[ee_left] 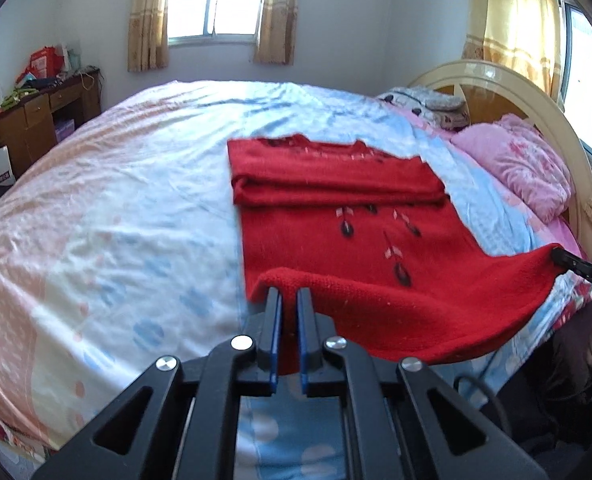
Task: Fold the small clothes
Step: 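Lift the hem with both grippers and carry it over toward the collar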
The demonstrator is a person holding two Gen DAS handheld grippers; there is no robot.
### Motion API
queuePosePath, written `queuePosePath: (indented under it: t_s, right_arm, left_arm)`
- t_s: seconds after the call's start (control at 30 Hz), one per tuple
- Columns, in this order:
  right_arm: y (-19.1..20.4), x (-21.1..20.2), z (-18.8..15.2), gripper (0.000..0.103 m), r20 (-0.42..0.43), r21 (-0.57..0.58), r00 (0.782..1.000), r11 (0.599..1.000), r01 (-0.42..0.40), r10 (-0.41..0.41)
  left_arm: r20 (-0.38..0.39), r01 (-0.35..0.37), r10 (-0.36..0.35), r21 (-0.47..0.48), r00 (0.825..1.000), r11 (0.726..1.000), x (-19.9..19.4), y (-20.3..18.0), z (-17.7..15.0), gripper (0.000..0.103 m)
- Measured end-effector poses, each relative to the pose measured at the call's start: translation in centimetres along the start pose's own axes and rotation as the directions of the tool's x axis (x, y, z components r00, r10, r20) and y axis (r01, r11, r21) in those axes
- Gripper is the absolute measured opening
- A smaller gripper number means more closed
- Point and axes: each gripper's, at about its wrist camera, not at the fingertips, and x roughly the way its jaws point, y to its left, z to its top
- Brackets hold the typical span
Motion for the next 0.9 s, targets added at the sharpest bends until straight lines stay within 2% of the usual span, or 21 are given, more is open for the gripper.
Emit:
queuePosePath:
  t_s: [0.43,0.9]
  right_arm:
    - [1.5,-0.6,6.0,0.006,0.14,-0.019,0.99,1.0,-0.022,0.025]
    - [1.0,4.5,13.5,0.006,0.163,-0.034,0.987,0.999,-0.002,0.007]
  left_arm:
    - [0.109,-0.017,0.021,-0.033,0.994,0.999,0.0,0.6,5.0,0.008]
    - [0.151,-0.031,0.04,-0.064,0.988,0.997,4.5,1.4,11.8,0.008]
